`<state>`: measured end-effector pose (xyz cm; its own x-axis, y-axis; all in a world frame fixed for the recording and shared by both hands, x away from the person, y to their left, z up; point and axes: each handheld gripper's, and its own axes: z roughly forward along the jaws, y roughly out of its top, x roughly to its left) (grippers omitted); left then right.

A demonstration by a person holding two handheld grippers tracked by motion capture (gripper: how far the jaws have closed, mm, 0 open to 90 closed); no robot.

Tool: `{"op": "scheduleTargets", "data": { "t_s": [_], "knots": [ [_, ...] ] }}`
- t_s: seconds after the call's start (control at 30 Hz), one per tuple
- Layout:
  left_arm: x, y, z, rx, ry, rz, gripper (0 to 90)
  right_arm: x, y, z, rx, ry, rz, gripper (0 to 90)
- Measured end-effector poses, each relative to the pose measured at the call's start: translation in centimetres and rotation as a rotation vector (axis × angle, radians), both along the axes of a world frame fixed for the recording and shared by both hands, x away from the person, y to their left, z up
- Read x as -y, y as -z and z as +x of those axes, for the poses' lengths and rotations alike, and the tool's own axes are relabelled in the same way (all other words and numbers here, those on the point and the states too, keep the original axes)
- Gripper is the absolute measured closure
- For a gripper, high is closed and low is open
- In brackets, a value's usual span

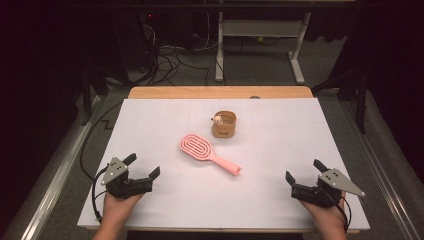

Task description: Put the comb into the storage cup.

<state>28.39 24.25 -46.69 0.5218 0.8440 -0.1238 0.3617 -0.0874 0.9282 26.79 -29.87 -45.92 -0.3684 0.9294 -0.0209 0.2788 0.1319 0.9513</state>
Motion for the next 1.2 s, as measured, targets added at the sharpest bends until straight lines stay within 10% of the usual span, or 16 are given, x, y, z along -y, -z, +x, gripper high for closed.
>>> {"op": "scheduleTargets", "data": {
  "t_s": [0.8, 1.2],
  "knots": [
    [0.09, -0.38, -0.09, -0.024, 0.046, -0.017, 40.9, -0.21, 0.23, 0.06, -0.013, -0.013, -0.004, 0.7],
    [0.62, -0.1, 0.21, -0.103, 0.097, -0.014, 56.2, -0.18, 0.27, 0.03, -0.018, -0.01, 0.002, 1.0]
  ]
}}
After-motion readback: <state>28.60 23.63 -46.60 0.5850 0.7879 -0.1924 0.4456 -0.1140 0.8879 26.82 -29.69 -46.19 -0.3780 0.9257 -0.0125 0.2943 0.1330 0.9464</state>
